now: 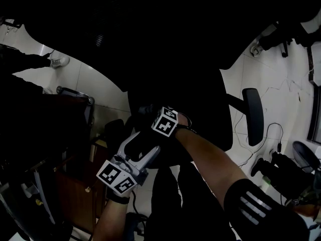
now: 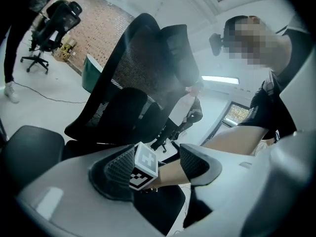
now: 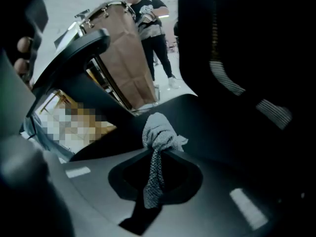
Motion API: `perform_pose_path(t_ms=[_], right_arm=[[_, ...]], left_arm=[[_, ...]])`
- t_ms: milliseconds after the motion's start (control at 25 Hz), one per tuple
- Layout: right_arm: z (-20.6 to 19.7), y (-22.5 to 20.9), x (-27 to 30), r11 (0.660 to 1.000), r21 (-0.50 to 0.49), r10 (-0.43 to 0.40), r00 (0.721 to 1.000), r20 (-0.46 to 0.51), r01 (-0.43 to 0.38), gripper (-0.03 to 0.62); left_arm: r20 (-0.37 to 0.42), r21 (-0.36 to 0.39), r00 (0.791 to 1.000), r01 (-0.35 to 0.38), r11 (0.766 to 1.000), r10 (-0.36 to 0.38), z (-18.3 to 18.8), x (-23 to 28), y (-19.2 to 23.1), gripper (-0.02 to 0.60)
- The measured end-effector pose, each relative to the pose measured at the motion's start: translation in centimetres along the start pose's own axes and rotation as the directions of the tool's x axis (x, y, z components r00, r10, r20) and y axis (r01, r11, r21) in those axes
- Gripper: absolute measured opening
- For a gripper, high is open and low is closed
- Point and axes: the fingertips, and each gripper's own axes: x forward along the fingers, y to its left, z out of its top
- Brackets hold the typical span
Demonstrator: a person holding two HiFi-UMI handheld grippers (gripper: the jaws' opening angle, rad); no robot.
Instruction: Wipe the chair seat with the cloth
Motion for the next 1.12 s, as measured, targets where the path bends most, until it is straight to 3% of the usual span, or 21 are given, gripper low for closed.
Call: perform_pose_path(t_ms=[160, 360, 520, 600, 720, 840, 1040, 1120], right_arm=[[-7.4, -4.8, -3.4, 0.989, 0.066, -0.121, 0.986, -0.111, 0.129, 0.032], [-17.0, -11.7, -10.9, 0.944, 0.11, -0.279, 0.929, -0.245, 0.312, 0.031], [-20.5, -14.9, -15.1, 0.899, 0.143, -0.36, 0.885, -0.297, 0.414, 0.031], [-20.2, -15.2, -15.8, 0.888, 0.177, -0.369, 0.888, -0.275, 0.424, 0.031], [-16.8, -11.7, -14.2, 0.905, 0.258, -0.297, 0.937, -0.183, 0.337, 0.031], [-11.3, -4.8, -9.7, 0.957, 0.225, -0.168, 0.981, -0.094, 0.185, 0.032], [-4.0, 6.0, -3.3, 0.997, 0.081, -0.003, 1.0, -0.003, 0.004, 0.032], [-3.2, 9.0, -1.7, 0.999, 0.038, 0.036, 0.999, -0.027, -0.035, 0.032]], left_arm=[[-0.008, -0.001, 1.0, 0.0, 1.0, 0.0, -0.4, -0.4, -0.2, 0.31], [-0.009, 0.004, 1.0, 0.016, 1.0, -0.016, 0.1, 0.0, -0.7, 0.311], [-0.004, 0.012, 1.0, 0.014, 1.0, -0.014, 0.3, -0.6, -0.8, 0.311], [-0.003, 0.019, 1.0, 0.014, 1.0, -0.014, 0.5, -0.9, -0.9, 0.311], [-0.003, 0.025, 1.0, 0.012, 1.0, -0.012, 0.5, -1.6, -1.1, 0.311], [-0.007, 0.027, 1.0, 0.001, 1.0, -0.001, 0.3, -2.3, -1.1, 0.311], [-0.004, 0.024, 1.0, -0.004, 1.0, 0.005, -0.1, -2.3, -2.1, 0.311], [-0.007, 0.023, 1.0, -0.004, 1.0, 0.004, -0.4, -2.3, -2.2, 0.311]])
